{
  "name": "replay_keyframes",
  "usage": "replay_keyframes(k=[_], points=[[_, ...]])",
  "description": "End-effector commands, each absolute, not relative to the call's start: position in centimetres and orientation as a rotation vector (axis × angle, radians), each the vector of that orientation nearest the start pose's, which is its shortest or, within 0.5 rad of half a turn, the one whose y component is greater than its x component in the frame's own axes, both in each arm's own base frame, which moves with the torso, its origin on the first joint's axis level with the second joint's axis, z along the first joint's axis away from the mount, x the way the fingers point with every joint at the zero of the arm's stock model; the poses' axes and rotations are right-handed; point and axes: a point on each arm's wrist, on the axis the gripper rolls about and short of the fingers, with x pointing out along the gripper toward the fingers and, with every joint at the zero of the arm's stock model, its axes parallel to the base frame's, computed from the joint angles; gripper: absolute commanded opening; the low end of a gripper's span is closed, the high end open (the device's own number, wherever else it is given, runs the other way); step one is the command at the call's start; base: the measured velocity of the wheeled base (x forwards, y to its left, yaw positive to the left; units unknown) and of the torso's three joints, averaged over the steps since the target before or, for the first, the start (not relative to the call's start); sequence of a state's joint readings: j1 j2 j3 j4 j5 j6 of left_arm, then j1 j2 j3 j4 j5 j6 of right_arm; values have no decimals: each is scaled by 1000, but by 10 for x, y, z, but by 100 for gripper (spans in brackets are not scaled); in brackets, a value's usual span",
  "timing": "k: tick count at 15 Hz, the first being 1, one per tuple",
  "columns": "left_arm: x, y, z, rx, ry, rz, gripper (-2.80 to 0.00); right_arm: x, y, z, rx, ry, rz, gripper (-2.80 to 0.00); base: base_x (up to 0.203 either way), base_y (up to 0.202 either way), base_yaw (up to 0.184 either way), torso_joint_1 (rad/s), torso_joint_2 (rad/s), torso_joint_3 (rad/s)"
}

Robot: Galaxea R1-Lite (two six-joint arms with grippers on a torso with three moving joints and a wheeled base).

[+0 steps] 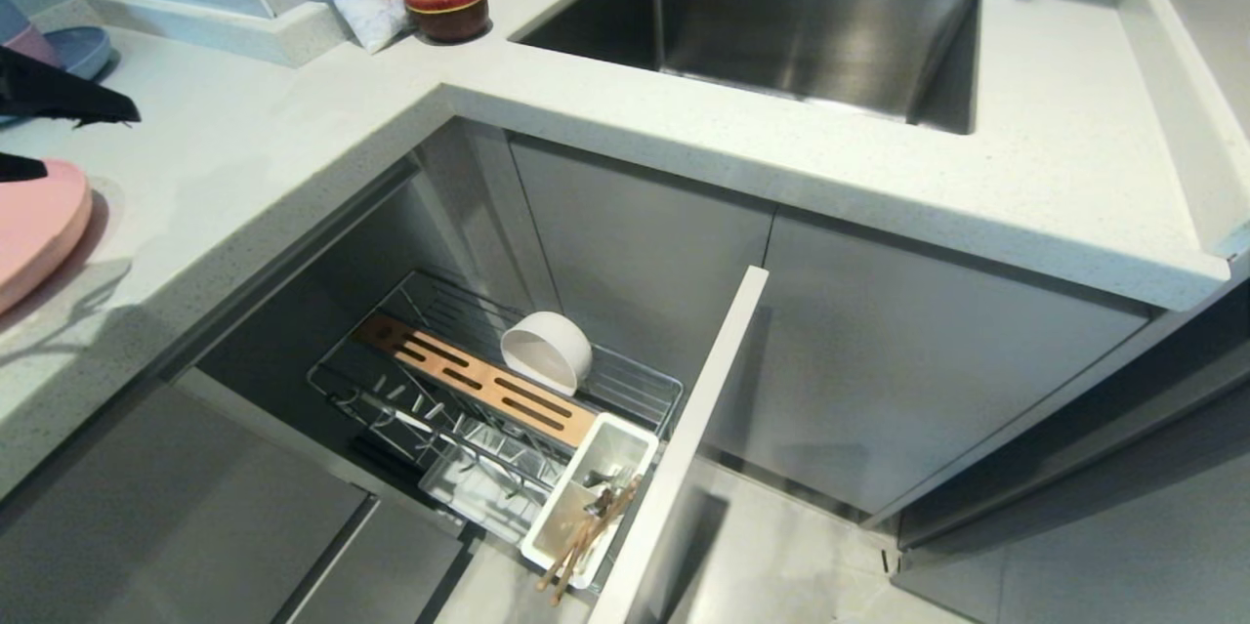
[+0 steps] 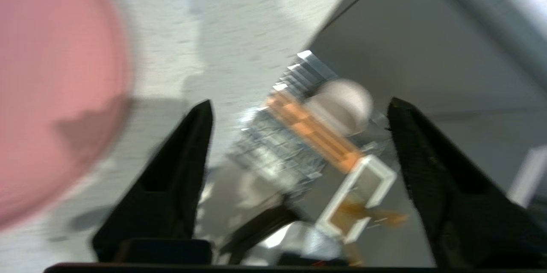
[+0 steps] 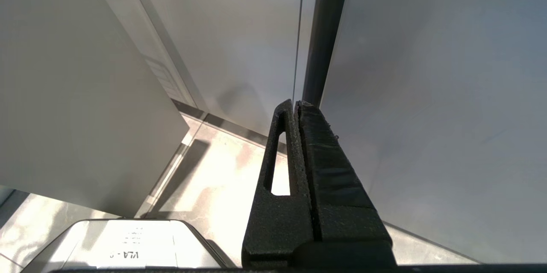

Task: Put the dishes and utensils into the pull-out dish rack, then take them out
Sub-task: Take the plate out of the cupboard, then take the bowl out of the cupboard

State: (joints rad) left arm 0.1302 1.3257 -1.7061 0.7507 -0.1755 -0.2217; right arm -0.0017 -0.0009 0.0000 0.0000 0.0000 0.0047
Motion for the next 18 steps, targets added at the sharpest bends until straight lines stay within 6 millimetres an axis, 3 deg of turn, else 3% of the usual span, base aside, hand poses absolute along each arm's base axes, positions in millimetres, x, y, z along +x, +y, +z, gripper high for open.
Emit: replay_keyframes(k=[1,4,7,11,18], points=[[138,2,383,-401,287,-86,-280,-23,0,75,5,-3,-2,-280,0,0,0,0,0,0],[135,-31,371,-454,269,-276,-280,-23,0,75,5,-3,-3,-280,0,0,0,0,0,0],[139,-64,351,-519,361,-308,-280,-23,0,75,5,-3,-3,-280,0,0,0,0,0,0],[178,-94,317,-606,532,-215,-280,-23,0,75,5,-3,-2,-280,0,0,0,0,0,0],[230,-122,265,-598,725,-88,-280,-23,0,75,5,-3,-2,-280,0,0,0,0,0,0]])
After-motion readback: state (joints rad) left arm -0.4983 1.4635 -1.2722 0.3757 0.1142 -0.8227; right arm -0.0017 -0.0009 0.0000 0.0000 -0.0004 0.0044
